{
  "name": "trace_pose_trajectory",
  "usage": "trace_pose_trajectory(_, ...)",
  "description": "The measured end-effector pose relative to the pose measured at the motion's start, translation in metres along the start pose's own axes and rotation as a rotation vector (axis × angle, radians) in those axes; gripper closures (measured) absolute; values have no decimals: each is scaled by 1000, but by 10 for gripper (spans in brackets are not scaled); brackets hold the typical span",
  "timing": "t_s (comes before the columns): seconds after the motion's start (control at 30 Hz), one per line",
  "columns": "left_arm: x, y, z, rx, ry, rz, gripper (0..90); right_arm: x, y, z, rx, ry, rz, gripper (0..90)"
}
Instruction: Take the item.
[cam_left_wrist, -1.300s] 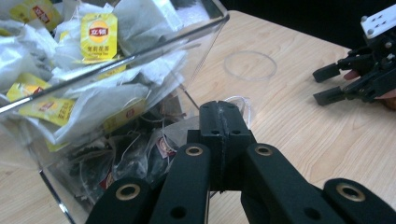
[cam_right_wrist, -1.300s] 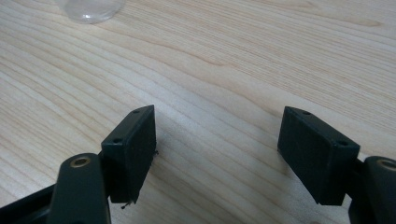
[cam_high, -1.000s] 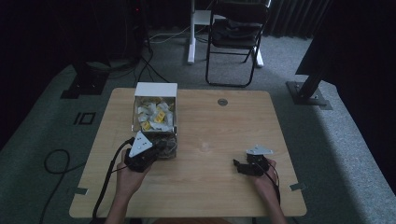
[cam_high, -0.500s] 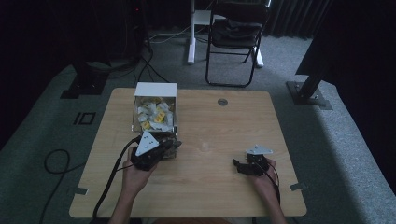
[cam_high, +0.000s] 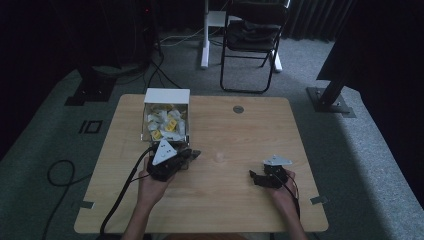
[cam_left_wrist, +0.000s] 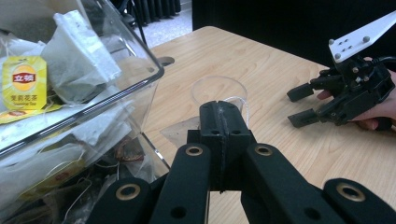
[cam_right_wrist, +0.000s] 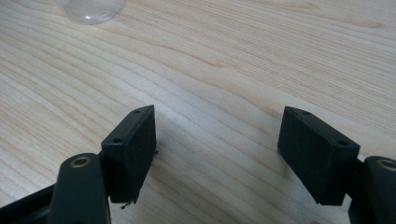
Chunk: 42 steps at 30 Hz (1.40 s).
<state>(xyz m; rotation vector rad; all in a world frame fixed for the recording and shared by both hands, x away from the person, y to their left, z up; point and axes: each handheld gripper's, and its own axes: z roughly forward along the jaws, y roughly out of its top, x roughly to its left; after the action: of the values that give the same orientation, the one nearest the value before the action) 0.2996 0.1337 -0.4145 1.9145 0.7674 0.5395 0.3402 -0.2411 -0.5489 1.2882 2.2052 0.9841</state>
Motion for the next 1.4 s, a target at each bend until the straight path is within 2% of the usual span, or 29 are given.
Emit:
trace_pose_trajectory(0.33, -4, 7, 8, -5, 2, 4, 900, 0, 1, 1, -1, 1, -1, 274)
trace_pose_trajectory(0.57, -5, 9, 13, -14, -9, -10, 900, 0, 1, 1, -1, 2, -2, 274)
trace_pose_trajectory(0.83, -9, 18, 20, -16, -11, 4, 900, 0, 2, 2, 0, 4, -4, 274)
trace_pose_trajectory(1.4, -7, 24, 35, -6, -23, -23, 900, 0, 2, 2, 0, 4, -4, 275)
